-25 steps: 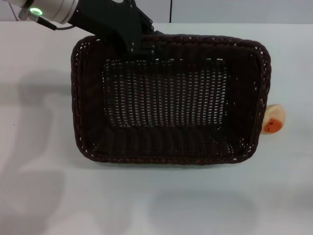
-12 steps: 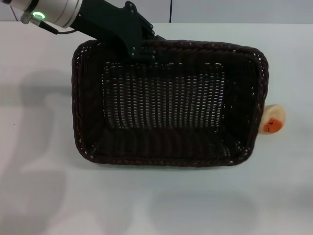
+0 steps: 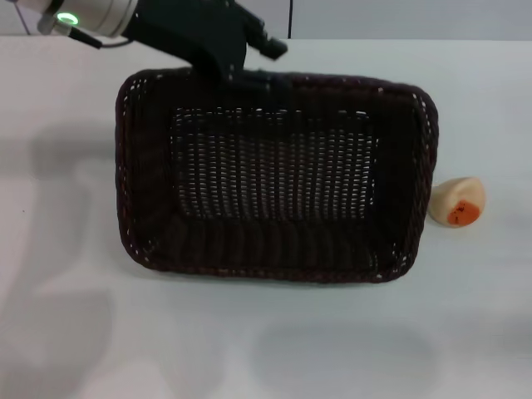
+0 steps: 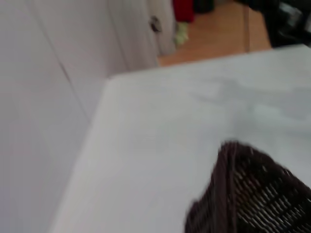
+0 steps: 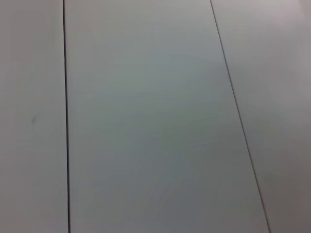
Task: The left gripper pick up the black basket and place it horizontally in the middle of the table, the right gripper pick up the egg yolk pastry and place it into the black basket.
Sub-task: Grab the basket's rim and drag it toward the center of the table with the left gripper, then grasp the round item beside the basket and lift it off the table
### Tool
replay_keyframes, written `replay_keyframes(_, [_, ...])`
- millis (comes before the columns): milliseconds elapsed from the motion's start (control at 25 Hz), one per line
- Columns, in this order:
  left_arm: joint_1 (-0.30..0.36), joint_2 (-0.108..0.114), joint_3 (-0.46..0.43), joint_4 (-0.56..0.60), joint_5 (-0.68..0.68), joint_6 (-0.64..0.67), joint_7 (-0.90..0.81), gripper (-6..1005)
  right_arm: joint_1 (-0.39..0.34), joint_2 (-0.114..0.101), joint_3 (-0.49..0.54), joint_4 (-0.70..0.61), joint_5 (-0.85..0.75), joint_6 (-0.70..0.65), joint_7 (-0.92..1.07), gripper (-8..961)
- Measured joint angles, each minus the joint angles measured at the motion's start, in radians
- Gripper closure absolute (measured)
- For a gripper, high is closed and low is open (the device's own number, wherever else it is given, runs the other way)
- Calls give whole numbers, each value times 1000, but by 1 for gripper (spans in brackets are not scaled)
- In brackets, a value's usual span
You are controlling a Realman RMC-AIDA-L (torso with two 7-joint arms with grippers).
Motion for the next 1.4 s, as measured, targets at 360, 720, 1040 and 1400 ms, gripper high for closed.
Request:
replay_keyframes(360, [23,-22,-83,-33,-72,44,38,614,-6,0,-3,0,-1,-6,-1,258])
replay_keyframes(720, [253,-42,-239,-58,-563,172,114,615,-4,0,-12,-3,-1,-5,-3,258])
replay_keyframes(1040, [420,-41,-335,123,-985,213,219,615,0,-1,-36,-3,-1,0,-3,258])
replay_keyframes(1400, [490,-43,-440,367,-1159,227,353,616,3,-3,-52,-2,-1,2,-4,260])
